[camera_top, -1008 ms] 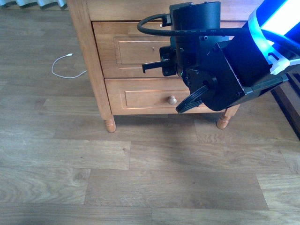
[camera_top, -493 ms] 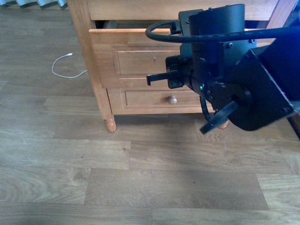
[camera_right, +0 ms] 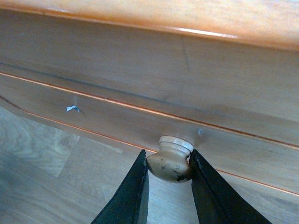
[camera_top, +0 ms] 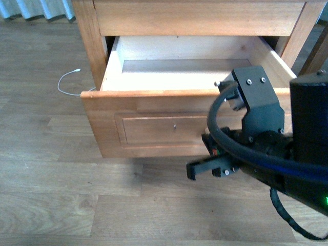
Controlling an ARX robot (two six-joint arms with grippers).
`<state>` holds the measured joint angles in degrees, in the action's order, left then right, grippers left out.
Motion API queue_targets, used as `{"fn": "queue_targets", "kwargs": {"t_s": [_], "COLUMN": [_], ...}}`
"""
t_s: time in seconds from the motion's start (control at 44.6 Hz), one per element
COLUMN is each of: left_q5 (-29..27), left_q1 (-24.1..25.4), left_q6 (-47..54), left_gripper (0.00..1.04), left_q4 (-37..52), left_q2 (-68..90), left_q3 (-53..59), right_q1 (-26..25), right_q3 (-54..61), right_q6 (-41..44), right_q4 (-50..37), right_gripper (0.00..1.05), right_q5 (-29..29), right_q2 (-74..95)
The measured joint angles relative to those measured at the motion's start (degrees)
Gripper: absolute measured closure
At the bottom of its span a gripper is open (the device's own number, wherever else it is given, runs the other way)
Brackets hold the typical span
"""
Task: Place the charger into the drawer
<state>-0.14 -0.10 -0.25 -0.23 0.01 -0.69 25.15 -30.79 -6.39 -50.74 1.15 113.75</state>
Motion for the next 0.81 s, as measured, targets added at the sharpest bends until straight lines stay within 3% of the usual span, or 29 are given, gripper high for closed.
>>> {"fn": "queue_targets", "kwargs": {"t_s": [0.246, 0.538, 0.762, 0.807], "left_q5": [0.00, 0.00, 0.00, 0.00], "left_q1": [0.00, 0.00, 0.00, 0.00], "left_q6": [0.00, 0.00, 0.00, 0.00], "left_gripper": [0.06, 0.06, 0.06, 0.06], "left_q4": [0.00, 0.00, 0.00, 0.00], "left_q2": [0.00, 0.00, 0.00, 0.00], "left_q3": [0.00, 0.00, 0.00, 0.00], "right_q1": [-0.09, 0.72, -0.17, -0.81], "right_q3": [6.03, 10.29, 12.11, 12.20], "right_q6": [0.55, 2.60, 5.31, 5.66], "right_q4": [-1.79, 2.93, 11.15, 12.66], "right_gripper": [0.82, 0.42, 0.08, 0.06], "right_q5": [5.33, 11.96, 15.69, 15.69], "right_q2": [-3.23, -7.78, -21.59, -24.06]}}
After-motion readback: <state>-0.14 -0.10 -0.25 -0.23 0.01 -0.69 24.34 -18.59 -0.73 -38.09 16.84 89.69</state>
